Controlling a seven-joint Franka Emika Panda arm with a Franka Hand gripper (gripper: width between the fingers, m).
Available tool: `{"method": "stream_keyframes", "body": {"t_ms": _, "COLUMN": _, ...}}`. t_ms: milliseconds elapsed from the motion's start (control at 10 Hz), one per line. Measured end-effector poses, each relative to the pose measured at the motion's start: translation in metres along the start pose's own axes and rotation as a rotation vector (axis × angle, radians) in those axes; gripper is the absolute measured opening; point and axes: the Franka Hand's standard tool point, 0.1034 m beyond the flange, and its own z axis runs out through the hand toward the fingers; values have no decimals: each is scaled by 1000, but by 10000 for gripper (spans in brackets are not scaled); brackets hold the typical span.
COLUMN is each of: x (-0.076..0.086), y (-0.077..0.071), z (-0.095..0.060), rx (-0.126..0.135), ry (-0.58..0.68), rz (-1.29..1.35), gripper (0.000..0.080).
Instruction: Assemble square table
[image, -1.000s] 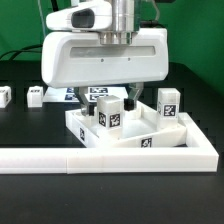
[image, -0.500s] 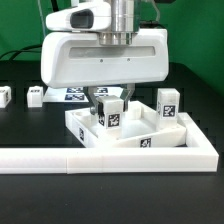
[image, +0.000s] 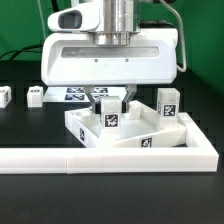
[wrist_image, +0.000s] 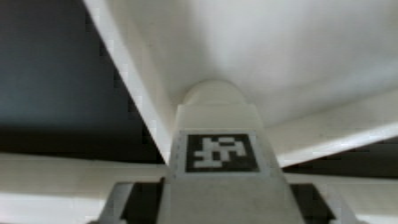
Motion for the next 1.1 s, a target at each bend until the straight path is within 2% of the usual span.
{"method": "stream_keyframes", "body": {"t_ms": 300, "x": 1, "y": -9, "z": 0, "rx": 9, "ry": 11, "rz": 371, "gripper": 290}}
{"method": "stream_keyframes", "body": {"t_ms": 600, "x": 1, "y": -17, "z": 1, "rx": 8, "ry": 11, "rz": 633, "gripper": 290}}
{"method": "stream_keyframes", "body": {"t_ms": 900, "x": 2, "y": -17, "z": 1, "rx": 7, "ry": 14, "rz": 693, "gripper": 291}}
{"method": "stream_keyframes", "body": {"t_ms": 1000, "x": 2, "y": -18, "z": 1, "rx": 7, "ry": 13, "rz": 666, "gripper": 388}}
{"method": "stream_keyframes", "body": {"t_ms": 1100, "x": 2, "y": -18, "z": 1, "rx": 6, "ry": 13, "rz": 615, "gripper": 388}}
